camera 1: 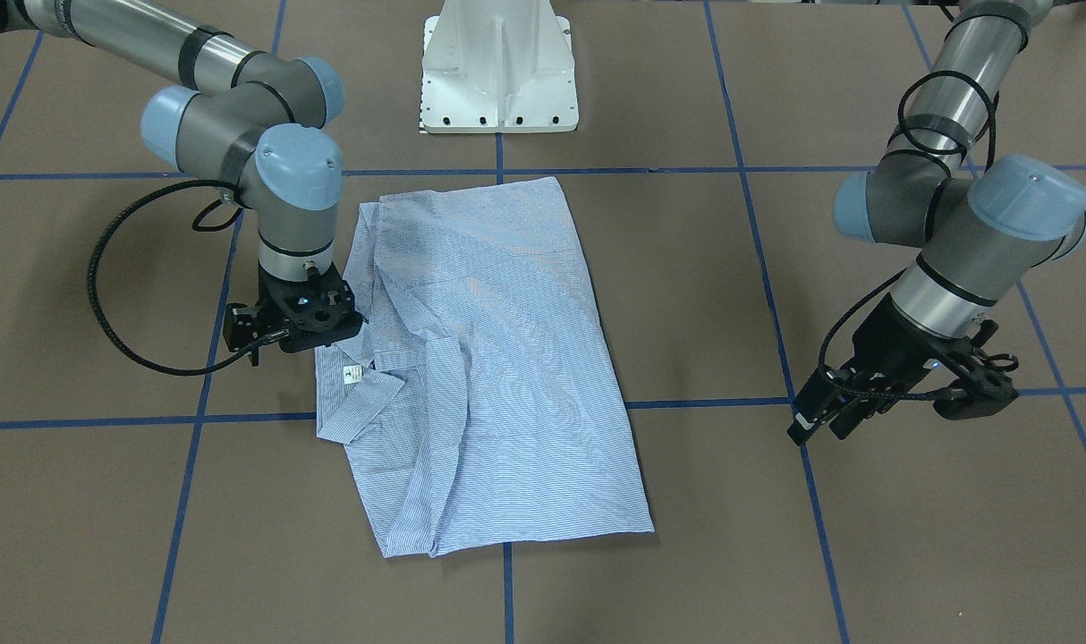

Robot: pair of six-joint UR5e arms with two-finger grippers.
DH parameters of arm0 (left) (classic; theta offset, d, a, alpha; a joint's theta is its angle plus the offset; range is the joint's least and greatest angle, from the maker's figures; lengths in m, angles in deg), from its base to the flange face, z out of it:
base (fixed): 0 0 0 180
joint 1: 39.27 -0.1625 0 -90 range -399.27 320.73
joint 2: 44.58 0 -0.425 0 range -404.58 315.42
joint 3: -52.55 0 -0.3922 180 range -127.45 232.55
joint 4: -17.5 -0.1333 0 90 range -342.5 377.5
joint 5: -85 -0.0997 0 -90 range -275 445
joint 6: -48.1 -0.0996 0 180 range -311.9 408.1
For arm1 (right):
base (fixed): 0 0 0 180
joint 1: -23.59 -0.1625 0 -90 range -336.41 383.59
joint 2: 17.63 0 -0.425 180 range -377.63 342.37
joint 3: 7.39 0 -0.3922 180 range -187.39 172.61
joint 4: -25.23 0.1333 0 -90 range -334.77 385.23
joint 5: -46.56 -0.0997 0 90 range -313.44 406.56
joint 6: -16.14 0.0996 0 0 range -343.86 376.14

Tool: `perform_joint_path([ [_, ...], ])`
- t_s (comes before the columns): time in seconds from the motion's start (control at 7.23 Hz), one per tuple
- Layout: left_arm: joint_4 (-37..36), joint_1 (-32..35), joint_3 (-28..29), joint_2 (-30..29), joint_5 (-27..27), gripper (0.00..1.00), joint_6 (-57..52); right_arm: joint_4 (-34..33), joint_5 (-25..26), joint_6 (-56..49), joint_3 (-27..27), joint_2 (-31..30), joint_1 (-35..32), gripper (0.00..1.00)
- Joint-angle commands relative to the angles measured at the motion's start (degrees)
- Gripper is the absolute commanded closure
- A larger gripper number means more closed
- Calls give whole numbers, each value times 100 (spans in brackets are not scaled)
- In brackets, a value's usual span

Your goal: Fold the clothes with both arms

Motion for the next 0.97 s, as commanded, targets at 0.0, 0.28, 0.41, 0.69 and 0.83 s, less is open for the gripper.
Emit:
perform_joint_path([
  [0.0, -1, 32, -25, 8, 63, 26, 0, -41, -97, 142, -11, 241, 40, 0],
  [0.28, -1, 41, -16, 26, 63, 26, 0, -41, -79, 1020, -37, 567, 523, 0],
  [0.41, 7, 41, -16, 52, 63, 26, 0, -50, -27, 1215, -72, 585, 716, 0],
  [0.69, 7, 41, -25, 52, 63, 26, 0, -59, 184, 1296, -72, 507, 981, 0],
  [0.83, -1, 41, -51, 70, 63, 26, 0, -59, 176, 1287, -142, 480, 982, 0],
])
